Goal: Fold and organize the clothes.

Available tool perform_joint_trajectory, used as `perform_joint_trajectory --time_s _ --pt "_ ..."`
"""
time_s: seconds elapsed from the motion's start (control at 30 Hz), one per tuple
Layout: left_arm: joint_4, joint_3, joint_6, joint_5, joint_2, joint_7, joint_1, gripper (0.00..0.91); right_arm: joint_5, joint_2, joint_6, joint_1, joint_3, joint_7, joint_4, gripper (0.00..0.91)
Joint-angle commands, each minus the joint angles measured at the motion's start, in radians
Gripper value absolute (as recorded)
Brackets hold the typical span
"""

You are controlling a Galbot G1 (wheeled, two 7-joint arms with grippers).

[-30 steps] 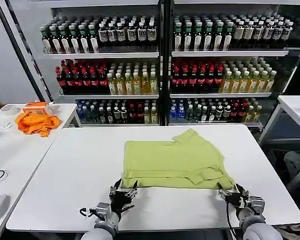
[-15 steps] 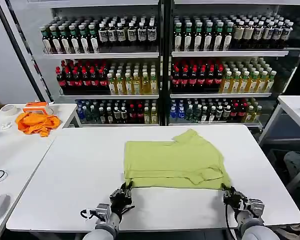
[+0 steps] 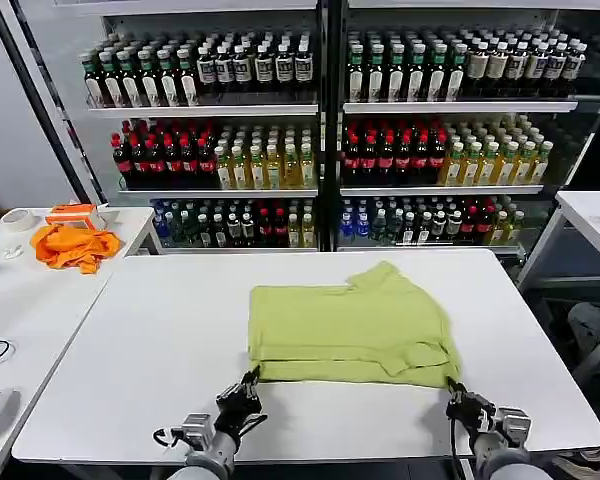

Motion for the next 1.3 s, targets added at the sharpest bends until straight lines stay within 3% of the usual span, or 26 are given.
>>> perform_joint_trajectory --time_s 0.03,0.37,0.4,0.43,0.47,0.5,0.53,0.57,0.6,0.77,0.83,0.93,1.13,1.3 --pt "-0.14 -0.032 -0.01 -0.028 0.003 -0.001 0.132 0.03 -0.024 0.003 0.003 -0.096 0.002 0.003 0.094 0.0" --pt "-0.27 -0.105 -0.053 0.015 0.021 -0.005 0.415 0.03 -0.105 -0.013 0.005 -0.28 0.002 -0.005 0.225 0.0" --pt "-0.269 -0.112 -0.059 0.021 0.019 -0.006 0.441 0.02 -0.114 -0.016 0.004 -0.286 0.001 -0.001 0.227 0.403" --pt "-0.268 -0.116 -0.059 0.027 0.02 -0.006 0.454 0.03 -0.118 -0.016 0.003 -0.287 0.001 0.002 0.225 0.907" --pt "-0.265 -0.119 -0.054 0.04 0.021 -0.006 0.461 0.04 -0.123 -0.017 0.002 -0.288 0.001 0.006 0.224 0.907" --pt "-0.261 -0.128 -0.052 0.059 0.023 -0.001 0.467 0.121 -0.125 -0.018 -0.011 -0.285 0.0 0.014 0.222 0.907" --pt "-0.262 -0.137 -0.039 0.062 0.024 0.005 0.466 0.595 -0.124 -0.019 -0.018 -0.283 -0.001 0.017 0.222 0.907" --pt "-0.269 -0.148 -0.019 0.058 0.025 0.01 0.463 0.856 -0.124 -0.02 -0.019 -0.282 0.0 0.017 0.225 0.907" --pt "-0.277 -0.157 -0.006 0.054 0.026 0.014 0.461 0.907 -0.123 -0.019 -0.018 -0.282 0.001 0.018 0.234 0.907" --pt "-0.35 -0.213 0.035 0.055 0.048 0.041 0.461 0.907 -0.13 -0.031 0.001 -0.272 0.037 0.031 0.279 0.907" --pt "-0.368 -0.241 0.045 0.047 0.068 0.046 0.438 0.907 -0.108 -0.046 0.05 -0.234 0.057 0.069 0.307 0.907" --pt "-0.363 -0.272 0.06 -0.01 0.111 0.034 0.328 0.907 -0.041 -0.086 0.04 -0.12 0.072 0.086 0.294 0.907" --pt "-0.177 -0.217 0.058 -0.107 0.202 -0.025 0.1 0.907 0.11 -0.164 -0.027 0.284 -0.044 0.12 0.037 0.907" --pt "0.001 -0.135 0.078 -0.106 0.232 -0.076 -0.145 0.907 0.187 -0.137 -0.079 0.593 -0.227 0.143 -0.192 0.907"
